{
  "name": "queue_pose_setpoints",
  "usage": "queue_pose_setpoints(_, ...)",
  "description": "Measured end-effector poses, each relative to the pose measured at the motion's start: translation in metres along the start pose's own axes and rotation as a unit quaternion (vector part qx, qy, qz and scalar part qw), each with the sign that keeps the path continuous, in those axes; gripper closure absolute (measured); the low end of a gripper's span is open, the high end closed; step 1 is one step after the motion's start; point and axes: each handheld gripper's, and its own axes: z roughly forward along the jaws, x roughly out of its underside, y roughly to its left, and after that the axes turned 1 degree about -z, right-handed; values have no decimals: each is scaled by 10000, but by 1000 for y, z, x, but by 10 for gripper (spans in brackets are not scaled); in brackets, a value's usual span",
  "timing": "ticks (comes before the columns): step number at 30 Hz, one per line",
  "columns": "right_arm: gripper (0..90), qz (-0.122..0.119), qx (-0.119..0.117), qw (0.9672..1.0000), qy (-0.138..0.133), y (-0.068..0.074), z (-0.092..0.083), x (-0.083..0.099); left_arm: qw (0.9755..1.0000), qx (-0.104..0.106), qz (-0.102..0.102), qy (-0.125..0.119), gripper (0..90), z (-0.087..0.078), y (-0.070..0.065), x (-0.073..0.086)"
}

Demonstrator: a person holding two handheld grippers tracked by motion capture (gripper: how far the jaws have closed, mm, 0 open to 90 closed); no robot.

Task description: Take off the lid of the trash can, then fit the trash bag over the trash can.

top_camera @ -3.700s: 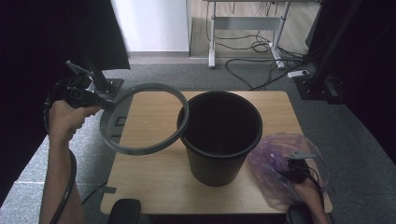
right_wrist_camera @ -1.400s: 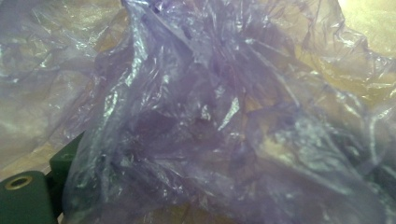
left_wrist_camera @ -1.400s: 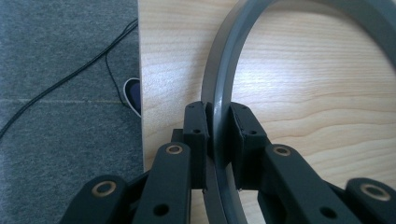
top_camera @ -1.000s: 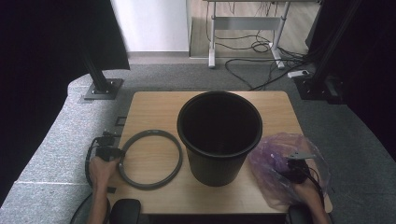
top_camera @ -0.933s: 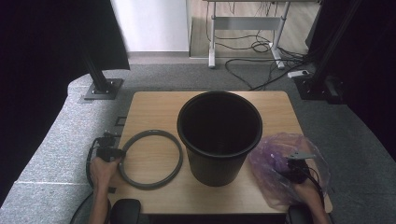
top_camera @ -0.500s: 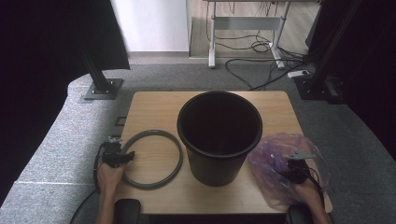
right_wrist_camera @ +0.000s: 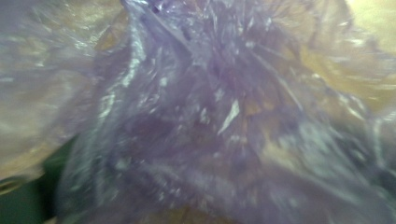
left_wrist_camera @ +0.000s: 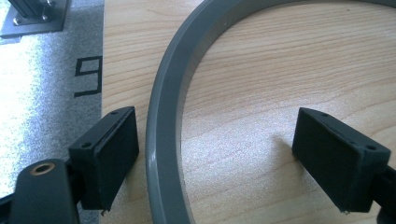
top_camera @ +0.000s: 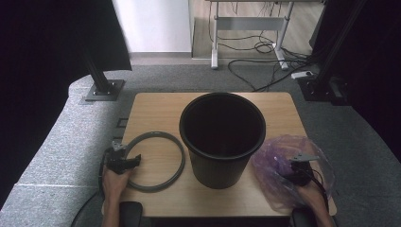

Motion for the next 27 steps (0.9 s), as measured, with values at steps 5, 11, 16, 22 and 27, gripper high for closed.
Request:
queue_pose_setpoints(5, 0, 84, -13, 10000, 28, -2, -4, -1, 10000, -15, -17, 0, 142, 0, 0, 0)
queue_pose_setpoints(11, 0, 33, 28, 10000, 36, -3, -21, -13, 10000, -57, -56, 3, 142, 0, -1, 0)
queue_pose_setpoints(16, 0, -75, 89, 9999, -26, -2, -42, -29, 10000, -67, -64, -1, 141, 0, -2, 0)
queue_pose_setpoints(22, 0, -311, 82, 9991, 281, -1, -47, -57, 9999, -73, -69, 2, 139, 0, -2, 0)
queue_pose_setpoints(27, 0, -487, -104, 9924, 1123, 0, -15, -69, 9999, -88, -86, 3, 137, 0, -2, 0)
